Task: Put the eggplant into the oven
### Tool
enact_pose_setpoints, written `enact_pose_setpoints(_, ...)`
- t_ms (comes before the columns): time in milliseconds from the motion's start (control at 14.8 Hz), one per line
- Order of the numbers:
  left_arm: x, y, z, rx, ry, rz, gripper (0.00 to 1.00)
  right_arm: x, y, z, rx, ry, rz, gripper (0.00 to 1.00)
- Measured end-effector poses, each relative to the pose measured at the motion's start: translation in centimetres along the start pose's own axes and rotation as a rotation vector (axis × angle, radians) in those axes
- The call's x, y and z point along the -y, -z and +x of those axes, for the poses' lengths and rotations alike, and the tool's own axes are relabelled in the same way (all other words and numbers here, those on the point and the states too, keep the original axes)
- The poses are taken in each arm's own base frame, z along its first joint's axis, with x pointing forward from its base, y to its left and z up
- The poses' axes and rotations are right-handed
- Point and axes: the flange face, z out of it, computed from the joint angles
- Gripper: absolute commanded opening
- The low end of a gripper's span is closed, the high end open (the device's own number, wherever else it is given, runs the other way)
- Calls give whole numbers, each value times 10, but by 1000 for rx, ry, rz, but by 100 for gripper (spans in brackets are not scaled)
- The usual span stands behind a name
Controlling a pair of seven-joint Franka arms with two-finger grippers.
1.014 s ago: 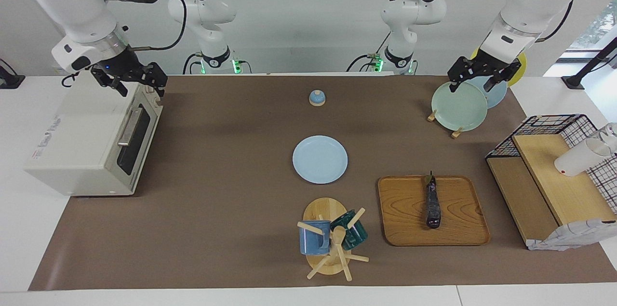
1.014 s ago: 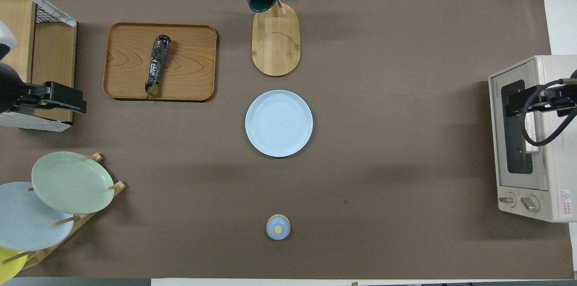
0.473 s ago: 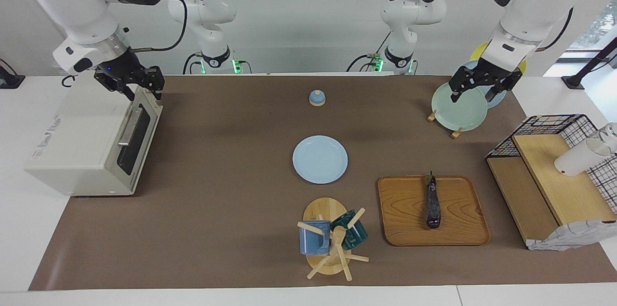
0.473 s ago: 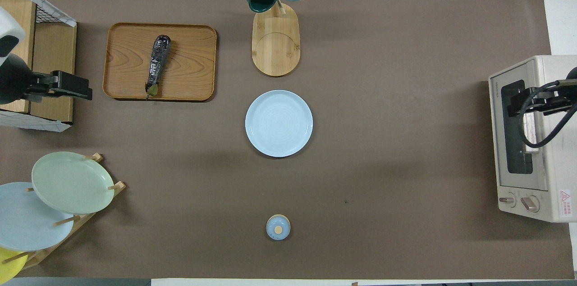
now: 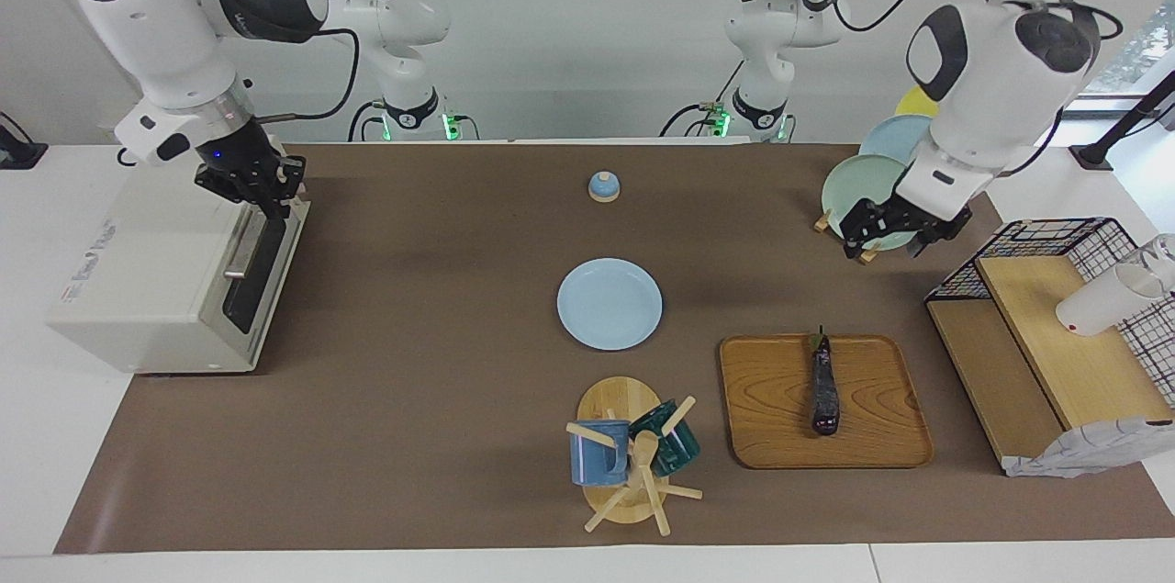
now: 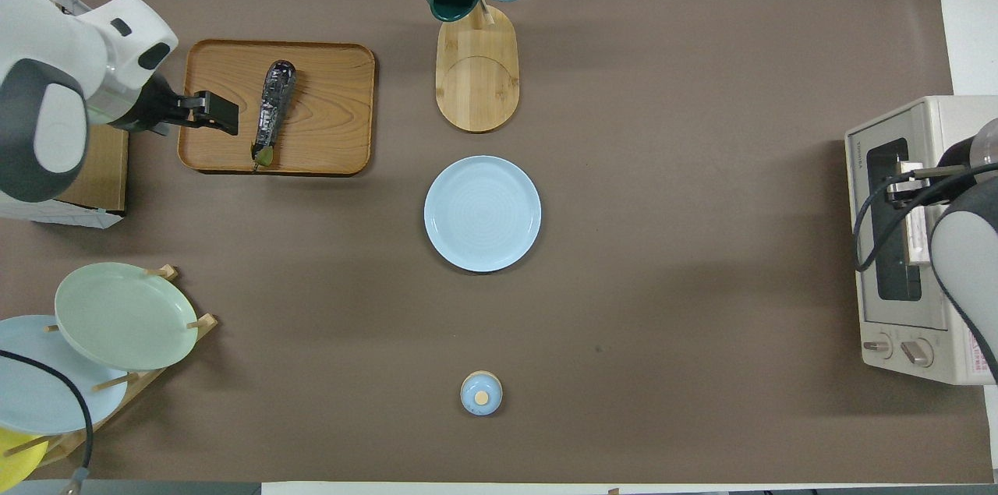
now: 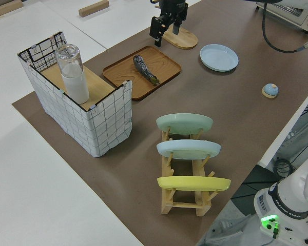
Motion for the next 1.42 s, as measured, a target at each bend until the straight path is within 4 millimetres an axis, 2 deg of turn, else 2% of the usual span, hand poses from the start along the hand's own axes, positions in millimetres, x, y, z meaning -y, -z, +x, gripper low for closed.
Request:
enact_pose_setpoints(203, -10, -62, 20, -8, -86, -5, 100, -12, -35, 2, 20, -28, -54, 0)
enact_pose_setpoints(406, -12, -111, 32, -21, -169, -4, 100, -14, -39, 3, 25, 0, -113, 0)
enact_pose_setpoints(541, -9, -128, 36, -24, -232, 9, 100, -15, -39, 3, 27, 30, -128, 0)
enact_pose_setpoints(676, -8, -137, 39, -41, -261, 18, 99, -24, -41, 2, 32, 51, -126, 0)
enact_pose_setpoints(811, -9, -141, 39, -46, -269, 19, 84, -25, -41, 1, 24, 55, -117, 0)
enact_pose_setpoints(1014, -9, -141, 39, -49, -272, 20, 52, -24, -41, -2, 8, 42, -84, 0)
enact_pose_setpoints(1082, -9, -141, 39, -50, -272, 20, 32, -21, -41, -2, 3, 39, -69, 0)
enact_pose_setpoints(1149, -9, -142, 39, -51, -272, 21, 6, -16, -41, -2, -2, 38, -49, 0)
enact_pose_setpoints(1217, -9, -143, 39, -51, -273, 21, 0, -7, -43, -3, -6, 44, -28, 0)
enact_pose_setpoints(1420, -9, -142, 39, -52, -273, 22, 0, 30, -58, 0, -36, 68, 21, 0)
